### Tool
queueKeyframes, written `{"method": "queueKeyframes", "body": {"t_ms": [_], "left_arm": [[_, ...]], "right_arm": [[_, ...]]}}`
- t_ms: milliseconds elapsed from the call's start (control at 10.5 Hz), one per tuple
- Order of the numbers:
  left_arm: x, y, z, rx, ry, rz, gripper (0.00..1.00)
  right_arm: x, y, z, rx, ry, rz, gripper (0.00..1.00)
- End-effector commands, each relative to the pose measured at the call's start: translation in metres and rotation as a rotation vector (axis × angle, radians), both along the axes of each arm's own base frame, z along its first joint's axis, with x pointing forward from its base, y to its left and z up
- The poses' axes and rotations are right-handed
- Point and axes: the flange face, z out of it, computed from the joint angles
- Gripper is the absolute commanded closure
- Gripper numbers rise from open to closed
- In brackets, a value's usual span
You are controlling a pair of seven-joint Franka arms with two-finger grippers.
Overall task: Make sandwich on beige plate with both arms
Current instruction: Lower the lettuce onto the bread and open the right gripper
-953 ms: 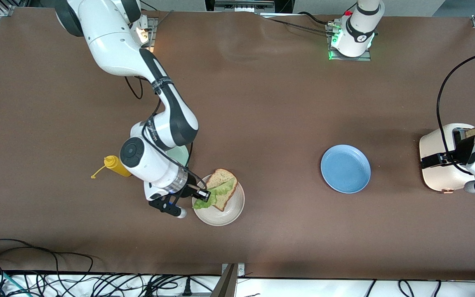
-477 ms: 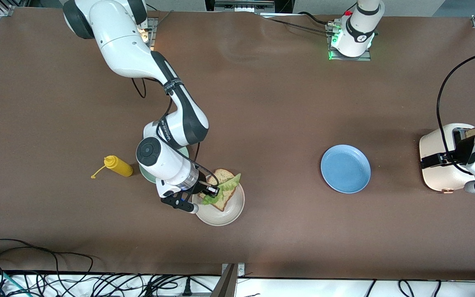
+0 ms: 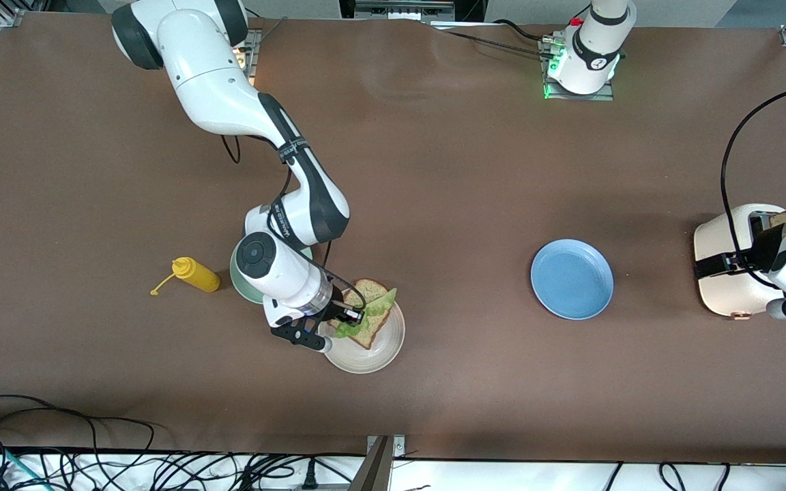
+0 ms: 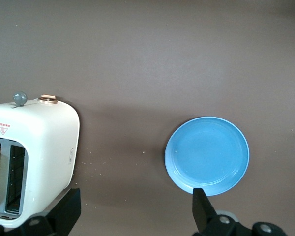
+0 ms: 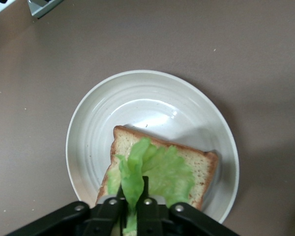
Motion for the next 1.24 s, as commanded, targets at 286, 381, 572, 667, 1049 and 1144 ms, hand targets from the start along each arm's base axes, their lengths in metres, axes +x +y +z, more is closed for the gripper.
{"method": "queueKeyframes", "body": {"t_ms": [286, 381, 572, 667, 1049, 1144], "left_arm": [[-0.001, 0.003, 0.001, 0.021, -0.003, -0.02, 0.0], [-0.001, 0.004, 0.0, 0.021, -0.001, -0.019, 0.0], [-0.001, 0.002, 0.001, 0.023, -0.003, -0.022, 0.0], [-0.001, 0.002, 0.001, 0.023, -0.003, -0.022, 0.0], [-0.001, 0.002, 0.001, 0.023, -0.003, -0.022, 0.0], [-0.001, 0.002, 0.001, 0.023, -0.003, -0.022, 0.0]], "right_arm": [[0.001, 0.005, -0.002, -0.078, -0.043, 0.05, 0.0], [0.001, 0.001, -0.002, -0.106, -0.019, 0.057, 0.0], [0.0, -0.012, -0.003, -0.165, 0.035, 0.075, 0.0], [0.0, -0.011, 0.014, -0.162, 0.03, 0.105, 0.0], [-0.01, -0.064, 0.056, -0.174, 0.039, 0.255, 0.0], [-0.014, -0.089, 0.072, -0.171, 0.041, 0.303, 0.0]]}}
